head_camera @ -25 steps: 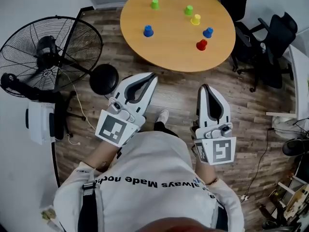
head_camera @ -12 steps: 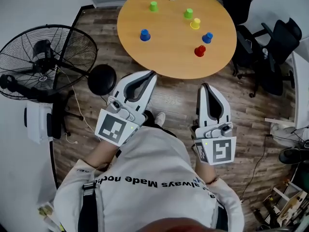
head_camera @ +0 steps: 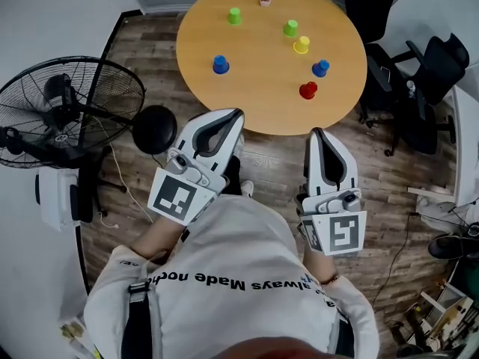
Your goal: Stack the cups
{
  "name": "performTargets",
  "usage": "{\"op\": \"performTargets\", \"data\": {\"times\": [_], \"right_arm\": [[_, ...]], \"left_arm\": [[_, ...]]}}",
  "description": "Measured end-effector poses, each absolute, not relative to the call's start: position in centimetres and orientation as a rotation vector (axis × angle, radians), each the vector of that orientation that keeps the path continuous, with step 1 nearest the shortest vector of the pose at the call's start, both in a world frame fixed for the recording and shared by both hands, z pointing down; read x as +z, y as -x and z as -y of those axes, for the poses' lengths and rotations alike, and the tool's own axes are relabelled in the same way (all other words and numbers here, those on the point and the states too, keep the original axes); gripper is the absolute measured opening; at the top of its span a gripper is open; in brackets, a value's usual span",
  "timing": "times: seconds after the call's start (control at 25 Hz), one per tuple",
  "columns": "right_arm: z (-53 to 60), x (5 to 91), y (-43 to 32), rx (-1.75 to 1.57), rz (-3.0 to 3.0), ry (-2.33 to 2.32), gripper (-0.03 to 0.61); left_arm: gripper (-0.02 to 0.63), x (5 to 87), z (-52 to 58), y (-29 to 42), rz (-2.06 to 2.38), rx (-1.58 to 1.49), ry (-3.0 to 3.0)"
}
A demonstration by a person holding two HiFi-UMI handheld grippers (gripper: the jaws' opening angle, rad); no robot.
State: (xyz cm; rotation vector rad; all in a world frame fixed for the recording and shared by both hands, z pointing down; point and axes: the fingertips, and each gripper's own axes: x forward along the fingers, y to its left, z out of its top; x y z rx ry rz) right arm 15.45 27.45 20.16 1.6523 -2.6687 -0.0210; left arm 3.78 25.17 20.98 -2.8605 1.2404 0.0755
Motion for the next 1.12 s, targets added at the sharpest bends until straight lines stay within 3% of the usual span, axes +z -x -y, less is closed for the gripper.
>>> {"op": "performTargets", "data": {"times": [1.12], "right_arm": [[-1.5, 19.9, -11.1, -0.063, 2.606, -1.714, 0.028]], "left_arm": [[0.025, 21.0, 1.2, 0.2, -1.162, 0.116, 2.887]]}}
